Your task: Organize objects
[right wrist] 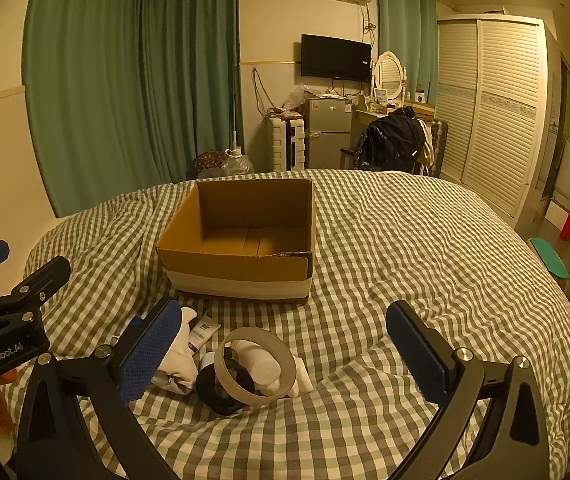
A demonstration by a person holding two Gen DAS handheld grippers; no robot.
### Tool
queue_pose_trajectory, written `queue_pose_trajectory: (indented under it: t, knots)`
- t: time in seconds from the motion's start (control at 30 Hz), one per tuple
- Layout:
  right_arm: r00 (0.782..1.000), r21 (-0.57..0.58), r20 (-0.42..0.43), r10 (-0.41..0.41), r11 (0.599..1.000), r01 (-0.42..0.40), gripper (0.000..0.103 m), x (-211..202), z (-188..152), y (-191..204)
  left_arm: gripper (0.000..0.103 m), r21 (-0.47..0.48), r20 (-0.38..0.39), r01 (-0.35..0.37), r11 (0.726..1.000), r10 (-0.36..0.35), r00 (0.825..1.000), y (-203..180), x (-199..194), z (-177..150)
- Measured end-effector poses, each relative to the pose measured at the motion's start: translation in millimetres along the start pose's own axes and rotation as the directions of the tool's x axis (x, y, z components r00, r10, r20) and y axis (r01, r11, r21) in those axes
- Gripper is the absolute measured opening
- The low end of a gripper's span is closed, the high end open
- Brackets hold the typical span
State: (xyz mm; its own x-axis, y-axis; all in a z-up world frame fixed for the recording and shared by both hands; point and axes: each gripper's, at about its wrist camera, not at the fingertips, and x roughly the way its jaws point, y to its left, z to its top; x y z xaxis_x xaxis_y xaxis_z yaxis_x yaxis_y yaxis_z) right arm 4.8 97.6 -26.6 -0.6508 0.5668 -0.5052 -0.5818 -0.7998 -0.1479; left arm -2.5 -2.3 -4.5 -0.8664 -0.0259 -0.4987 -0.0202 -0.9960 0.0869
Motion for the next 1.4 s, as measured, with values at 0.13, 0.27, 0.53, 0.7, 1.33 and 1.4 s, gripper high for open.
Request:
queue_pose_trajectory:
  t: [0.13, 0.27, 0.53, 0.7, 1.33, 1.4]
  knots:
    - [1.000, 0.000, 0.000, 0.001, 1.000, -0.001, 0.103, 0, 0, 0, 0.103, 0.001, -0.001, 0.004, 1.000, -0.004, 1.000, 0, 0, -1]
    - [1.000, -0.002, -0.001, -0.001, 1.000, 0.001, 0.103, 0, 0, 0, 0.103, -0.004, -0.006, 0.006, 1.000, -0.006, 1.000, 1, 1, -1]
    - [1.000, -0.004, -0.002, -0.022, 1.000, 0.022, 0.103, 1, -1, 2, 0.103, -0.009, -0.011, 0.035, 0.999, -0.035, 0.999, 1, 1, -2]
    - [1.000, -0.007, -0.005, -0.021, 1.000, 0.021, 0.103, 1, -2, 2, 0.103, -0.008, -0.018, 0.062, 0.998, -0.062, 0.998, -2, 2, -2]
    - [0.993, -0.026, -0.116, -0.013, 1.000, 0.010, 0.103, 42, -11, 2, 0.103, 0.052, -0.104, 0.087, 0.995, -0.082, 0.991, -7, 48, -4]
    - [0.992, -0.026, -0.127, -0.015, 1.000, 0.011, 0.103, 46, -11, 1, 0.103, 0.043, -0.119, 0.096, 0.994, -0.090, 0.989, -6, 52, -2]
